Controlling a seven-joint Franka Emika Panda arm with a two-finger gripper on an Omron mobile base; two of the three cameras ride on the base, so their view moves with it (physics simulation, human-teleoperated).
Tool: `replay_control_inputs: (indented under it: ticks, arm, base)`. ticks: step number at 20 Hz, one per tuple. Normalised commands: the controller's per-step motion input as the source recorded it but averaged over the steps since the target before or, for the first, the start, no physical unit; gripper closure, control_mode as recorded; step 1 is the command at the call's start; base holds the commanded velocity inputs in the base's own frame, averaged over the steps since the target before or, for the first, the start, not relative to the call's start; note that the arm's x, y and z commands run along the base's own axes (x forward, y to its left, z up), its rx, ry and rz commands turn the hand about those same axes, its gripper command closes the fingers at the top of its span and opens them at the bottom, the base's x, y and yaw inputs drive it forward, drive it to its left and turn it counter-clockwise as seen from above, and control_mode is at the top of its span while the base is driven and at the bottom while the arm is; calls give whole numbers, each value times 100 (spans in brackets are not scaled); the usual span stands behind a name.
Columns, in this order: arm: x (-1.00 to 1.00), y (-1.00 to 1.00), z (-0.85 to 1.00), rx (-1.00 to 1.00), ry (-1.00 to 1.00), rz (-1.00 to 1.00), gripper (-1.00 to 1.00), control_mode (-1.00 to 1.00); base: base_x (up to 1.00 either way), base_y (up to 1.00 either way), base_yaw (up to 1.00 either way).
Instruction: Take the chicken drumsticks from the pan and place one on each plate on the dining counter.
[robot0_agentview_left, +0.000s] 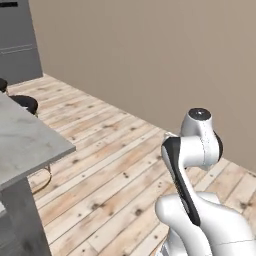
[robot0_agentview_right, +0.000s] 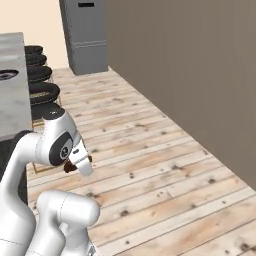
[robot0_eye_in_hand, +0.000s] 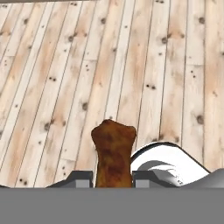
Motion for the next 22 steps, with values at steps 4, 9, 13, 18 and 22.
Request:
replay_control_inputs:
  ticks: [4,9,13,18,22]
  arm:
    - [0,0,0,0,0,0,100,100]
    - [0,0,0,0,0,0,100,100]
    - [0,0,0,0,0,0,100,100]
    - [0,0,0,0,0,0,100,100]
    - [0,0,0,0,0,0,100,100]
  base:
    - [100,-86,50]
    - [100,-86,47]
    - [100,-81,36]
    - [100,-76,25]
    - [100,-48,27]
